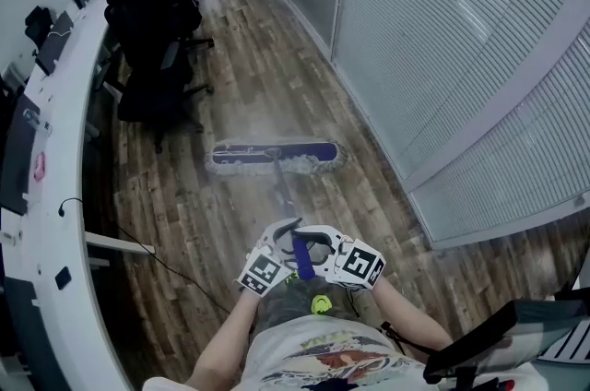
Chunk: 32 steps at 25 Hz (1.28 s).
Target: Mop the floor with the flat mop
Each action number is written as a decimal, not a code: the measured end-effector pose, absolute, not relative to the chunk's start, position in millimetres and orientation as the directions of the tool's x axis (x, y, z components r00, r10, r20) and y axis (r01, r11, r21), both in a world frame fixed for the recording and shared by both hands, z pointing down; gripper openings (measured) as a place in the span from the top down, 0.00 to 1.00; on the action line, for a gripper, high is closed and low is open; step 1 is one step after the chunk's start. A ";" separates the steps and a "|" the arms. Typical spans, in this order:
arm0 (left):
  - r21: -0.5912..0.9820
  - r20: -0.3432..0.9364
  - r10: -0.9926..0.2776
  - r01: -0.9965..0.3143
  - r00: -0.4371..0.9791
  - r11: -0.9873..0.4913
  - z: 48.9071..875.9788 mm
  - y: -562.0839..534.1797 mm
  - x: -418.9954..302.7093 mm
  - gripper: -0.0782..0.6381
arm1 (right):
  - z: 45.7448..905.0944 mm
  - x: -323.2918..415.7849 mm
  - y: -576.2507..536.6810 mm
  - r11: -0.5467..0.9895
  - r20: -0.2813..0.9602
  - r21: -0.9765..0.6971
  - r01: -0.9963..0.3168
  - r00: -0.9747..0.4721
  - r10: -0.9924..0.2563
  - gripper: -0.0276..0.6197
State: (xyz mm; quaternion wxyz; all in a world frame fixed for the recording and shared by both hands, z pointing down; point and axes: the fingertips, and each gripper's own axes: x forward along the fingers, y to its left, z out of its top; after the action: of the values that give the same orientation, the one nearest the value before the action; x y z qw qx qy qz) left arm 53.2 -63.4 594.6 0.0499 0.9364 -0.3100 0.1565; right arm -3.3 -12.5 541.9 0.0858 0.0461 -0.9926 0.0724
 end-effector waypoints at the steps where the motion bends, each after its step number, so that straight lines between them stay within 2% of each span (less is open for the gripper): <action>1: -0.007 0.331 -0.563 -0.594 0.758 -0.804 595.7 -50.0 61.4 0.62 | 542.8 4.8 0.8 0.985 0.174 -0.137 -0.106 -0.981 -0.081 0.58; 9: 0.002 0.326 -0.561 -0.594 0.761 -0.804 588.7 56.7 105.8 0.62 | 532.6 47.2 107.6 0.985 0.168 -0.148 -0.085 -0.984 -0.060 0.58; 17: -0.010 0.332 -0.547 -0.577 0.769 -0.817 588.8 100.8 127.6 0.63 | 531.6 68.7 149.6 0.982 0.160 -0.171 -0.081 -0.986 -0.053 0.58; 24: -0.054 0.374 -0.512 -0.533 0.773 -0.844 606.2 86.9 109.6 0.63 | 551.2 52.2 135.5 0.993 0.167 -0.099 -0.059 -0.985 -0.042 0.58; 32: -0.030 0.351 -0.494 -0.518 0.795 -0.855 616.2 -10.1 75.1 0.62 | 559.7 13.9 37.4 0.984 0.179 -0.132 -0.116 -0.980 -0.091 0.58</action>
State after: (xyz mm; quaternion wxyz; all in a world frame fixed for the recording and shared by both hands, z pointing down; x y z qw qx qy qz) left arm 75.1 -10.1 616.2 0.0337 0.9469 -0.2670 0.1760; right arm 13.9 37.4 559.7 0.0862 0.0522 -0.9924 0.0710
